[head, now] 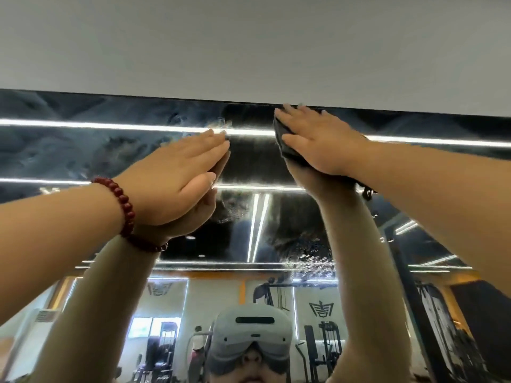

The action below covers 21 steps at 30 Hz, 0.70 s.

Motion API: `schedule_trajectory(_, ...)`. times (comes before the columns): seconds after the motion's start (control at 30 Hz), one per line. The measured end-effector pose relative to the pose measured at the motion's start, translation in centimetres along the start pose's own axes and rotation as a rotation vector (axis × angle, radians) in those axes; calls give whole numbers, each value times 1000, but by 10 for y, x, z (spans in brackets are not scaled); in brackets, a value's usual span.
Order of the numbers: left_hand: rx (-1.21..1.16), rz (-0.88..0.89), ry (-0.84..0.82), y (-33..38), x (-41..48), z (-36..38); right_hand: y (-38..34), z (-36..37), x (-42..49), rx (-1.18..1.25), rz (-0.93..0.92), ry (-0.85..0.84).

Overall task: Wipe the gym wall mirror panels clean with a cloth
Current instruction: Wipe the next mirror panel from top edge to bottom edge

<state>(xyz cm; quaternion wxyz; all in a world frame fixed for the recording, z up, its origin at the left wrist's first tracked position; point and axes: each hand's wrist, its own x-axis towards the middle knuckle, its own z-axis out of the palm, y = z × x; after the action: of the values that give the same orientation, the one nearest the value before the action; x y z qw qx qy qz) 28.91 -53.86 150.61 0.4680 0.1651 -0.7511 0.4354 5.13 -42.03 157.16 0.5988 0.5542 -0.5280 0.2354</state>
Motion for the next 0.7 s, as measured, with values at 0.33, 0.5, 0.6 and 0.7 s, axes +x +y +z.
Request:
schedule_trajectory(0.33,24,-70,-5,-25,-50,0,-80,18,-79,-82,-814,-156)
schedule_trajectory(0.5,54,-28,-5,-25,-56,1,-68,2,-4,-16,-147,-52)
schedule_trajectory(0.6,30,13,1,-23,-60,0,-96,10,-15,-52,-301,-46)
schedule_trajectory(0.7,1,42,-7,-20,-64,-2,-107,22,-76,-140,-671,-66)
